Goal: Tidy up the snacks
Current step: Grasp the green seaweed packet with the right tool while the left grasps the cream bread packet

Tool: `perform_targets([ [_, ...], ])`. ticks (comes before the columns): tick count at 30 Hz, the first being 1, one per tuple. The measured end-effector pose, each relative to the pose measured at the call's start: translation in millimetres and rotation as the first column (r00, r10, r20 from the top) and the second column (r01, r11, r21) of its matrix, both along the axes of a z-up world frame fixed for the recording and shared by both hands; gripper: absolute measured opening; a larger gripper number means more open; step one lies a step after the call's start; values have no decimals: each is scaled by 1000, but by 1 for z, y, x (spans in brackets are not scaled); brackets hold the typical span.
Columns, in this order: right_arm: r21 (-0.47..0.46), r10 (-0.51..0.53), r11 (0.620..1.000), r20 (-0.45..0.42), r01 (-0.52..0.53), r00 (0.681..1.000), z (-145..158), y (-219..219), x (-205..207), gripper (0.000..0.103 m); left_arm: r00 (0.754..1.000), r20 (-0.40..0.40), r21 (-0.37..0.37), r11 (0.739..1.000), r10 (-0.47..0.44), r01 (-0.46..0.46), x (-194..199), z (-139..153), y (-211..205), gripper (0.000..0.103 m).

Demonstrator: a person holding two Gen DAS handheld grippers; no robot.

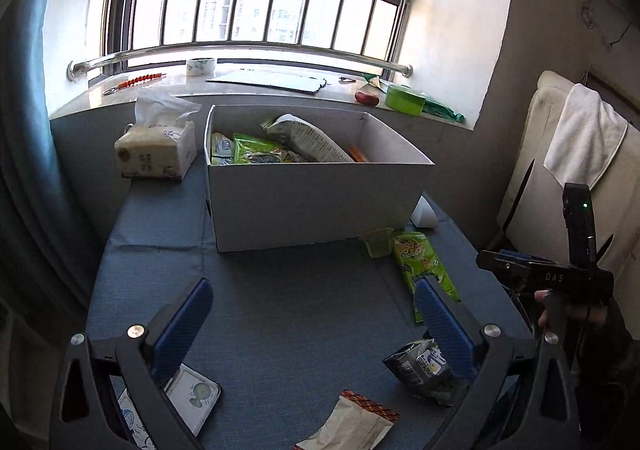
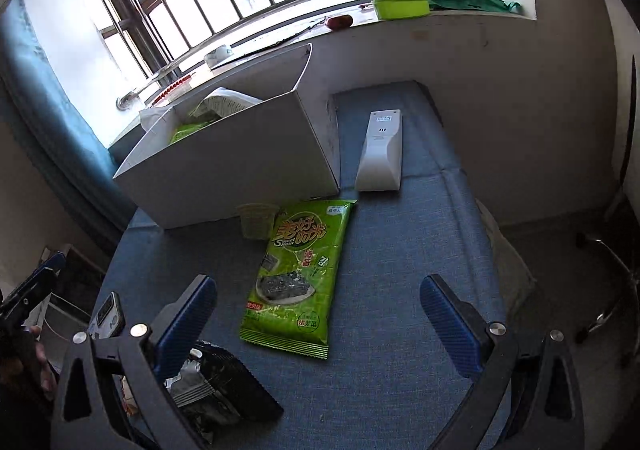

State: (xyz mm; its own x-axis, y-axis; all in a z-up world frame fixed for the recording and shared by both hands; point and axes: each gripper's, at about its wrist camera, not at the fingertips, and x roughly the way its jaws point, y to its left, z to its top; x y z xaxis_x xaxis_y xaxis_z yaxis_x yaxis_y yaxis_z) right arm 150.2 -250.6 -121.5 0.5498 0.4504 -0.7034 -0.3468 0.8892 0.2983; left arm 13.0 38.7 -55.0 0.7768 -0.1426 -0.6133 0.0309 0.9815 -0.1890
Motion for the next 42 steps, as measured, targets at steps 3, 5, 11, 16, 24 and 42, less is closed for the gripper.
perform_targets([
  [3,-58,16,998,-3,-16,1000,-6,12,-1,103,998,3,40,997,-59,59,-8,0,-11,103],
  [5,-92,28,995,-11,-29,1000,-12,19,0,103,997,-9,75,994,-77,78,-15,-2,-16,103],
  [11,-172,56,983,-52,-64,997,-26,43,3,103,994,-49,65,993,-97,100,-35,-14,-19,103],
  [16,-221,63,972,-77,-78,995,-34,60,8,103,993,-73,76,992,-98,104,-52,-21,-19,103],
  [24,-254,70,962,-124,-100,990,-52,78,18,103,985,-130,91,988,-112,124,-60,-36,-22,103],
  [42,-241,78,965,-99,-100,992,-42,62,23,74,920,-328,126,955,-213,267,-26,-91,-48,103],
])
